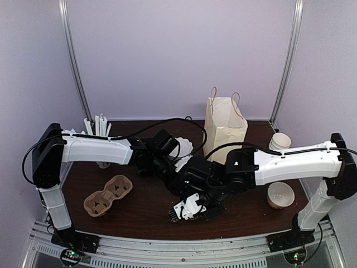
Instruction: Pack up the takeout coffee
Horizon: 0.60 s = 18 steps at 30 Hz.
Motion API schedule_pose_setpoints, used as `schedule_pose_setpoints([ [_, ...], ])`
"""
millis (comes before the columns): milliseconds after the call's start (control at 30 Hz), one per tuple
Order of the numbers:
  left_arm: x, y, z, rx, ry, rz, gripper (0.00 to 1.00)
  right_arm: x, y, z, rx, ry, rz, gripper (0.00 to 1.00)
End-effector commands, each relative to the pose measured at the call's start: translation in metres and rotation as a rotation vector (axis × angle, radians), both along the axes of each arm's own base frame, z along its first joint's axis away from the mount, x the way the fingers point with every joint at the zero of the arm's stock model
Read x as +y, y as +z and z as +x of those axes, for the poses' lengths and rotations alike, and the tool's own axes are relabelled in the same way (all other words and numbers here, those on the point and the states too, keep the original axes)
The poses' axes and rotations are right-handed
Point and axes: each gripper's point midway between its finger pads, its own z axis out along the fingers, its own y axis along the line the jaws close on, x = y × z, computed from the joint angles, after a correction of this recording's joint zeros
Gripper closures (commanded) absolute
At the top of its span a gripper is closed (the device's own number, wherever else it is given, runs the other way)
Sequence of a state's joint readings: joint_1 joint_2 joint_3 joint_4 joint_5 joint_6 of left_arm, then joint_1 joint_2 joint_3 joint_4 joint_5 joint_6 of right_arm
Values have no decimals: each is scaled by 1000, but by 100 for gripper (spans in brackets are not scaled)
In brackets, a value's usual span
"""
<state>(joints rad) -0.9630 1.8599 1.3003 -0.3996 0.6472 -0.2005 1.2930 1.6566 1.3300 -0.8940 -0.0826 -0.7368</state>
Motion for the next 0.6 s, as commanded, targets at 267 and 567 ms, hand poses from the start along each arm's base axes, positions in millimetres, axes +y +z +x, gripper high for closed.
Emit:
schedule_pose_setpoints([
  [267, 12, -38, 9, -12, 63, 160, 33, 2, 13, -7, 41, 20, -24, 72],
  [567, 9, -39, 7, -9, 48, 152, 34, 28, 27, -4, 54, 1, 33, 68],
])
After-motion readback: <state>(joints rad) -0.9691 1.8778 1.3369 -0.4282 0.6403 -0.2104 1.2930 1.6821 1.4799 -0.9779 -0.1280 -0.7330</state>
